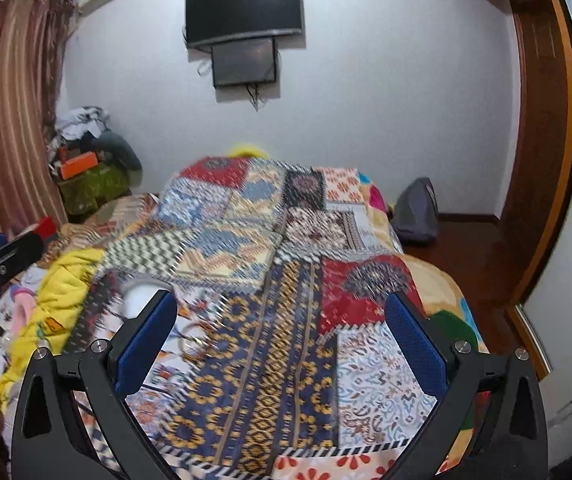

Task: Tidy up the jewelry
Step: 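Move both grippers down toward the scattered jewelry beside the purple box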

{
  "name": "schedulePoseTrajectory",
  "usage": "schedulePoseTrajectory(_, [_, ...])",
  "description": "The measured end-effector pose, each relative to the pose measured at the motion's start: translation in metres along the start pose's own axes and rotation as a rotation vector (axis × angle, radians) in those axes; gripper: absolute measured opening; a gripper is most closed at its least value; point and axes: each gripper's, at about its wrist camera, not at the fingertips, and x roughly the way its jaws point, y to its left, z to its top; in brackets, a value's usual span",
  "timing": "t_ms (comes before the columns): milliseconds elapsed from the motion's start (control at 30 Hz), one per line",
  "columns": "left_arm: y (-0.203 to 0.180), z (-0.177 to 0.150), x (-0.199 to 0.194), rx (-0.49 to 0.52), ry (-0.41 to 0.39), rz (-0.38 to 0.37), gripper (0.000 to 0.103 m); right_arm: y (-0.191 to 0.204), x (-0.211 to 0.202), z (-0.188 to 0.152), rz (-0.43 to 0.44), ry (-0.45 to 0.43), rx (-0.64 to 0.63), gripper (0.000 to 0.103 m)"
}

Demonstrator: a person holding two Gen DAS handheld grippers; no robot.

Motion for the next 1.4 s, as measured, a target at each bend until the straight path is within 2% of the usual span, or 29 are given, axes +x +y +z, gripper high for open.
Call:
schedulePoseTrajectory(233, [0.005,-0.026,0.055,-0.012,0.163,0.020,0.103,-0.015,0.038,-0.024,-0.034,0.142,-0.031,0.103])
schedulePoseTrajectory(467, [0.007,-0.062,0.104,0.010,0.330,0.036,0.103,-0.015,0.070,-0.048,0.016,0.276,-0.085,0.103])
schedulePoseTrajectory(600, [0.009,-0.080,0.118,0.000,0.392,0.020,0.103,-0.012,0.082,-0.052,0.089,0.325,-0.080,0.102])
schedulePoseTrajectory(800, [0.005,-0.090,0.127,0.018,0.429,-0.010,0.103,-0.002,0.103,-0.057,0.137,0.372,-0.107,0.090])
schedulePoseTrajectory(933, [-0.002,-0.093,0.135,0.042,0.466,-0.046,0.085,0.003,0.118,-0.060,0.208,0.426,-0.099,0.074])
schedulePoseTrajectory(1033, [-0.006,-0.096,0.143,0.043,0.500,-0.085,0.082,0.007,0.128,-0.066,0.253,0.471,-0.098,0.063])
schedulePoseTrajectory(1100, [-0.008,-0.098,0.149,0.039,0.522,-0.114,0.080,0.007,0.134,-0.071,0.264,0.497,-0.090,0.059])
schedulePoseTrajectory(1133, [-0.009,-0.100,0.152,0.036,0.533,-0.124,0.076,0.007,0.136,-0.073,0.264,0.506,-0.086,0.056])
schedulePoseTrajectory(1267, [-0.011,-0.103,0.163,0.013,0.563,-0.179,0.063,0.006,0.143,-0.077,0.262,0.523,-0.075,0.054])
schedulePoseTrajectory(1400, [-0.009,-0.107,0.176,-0.025,0.603,-0.213,0.055,0.008,0.145,-0.080,0.243,0.511,-0.081,0.053])
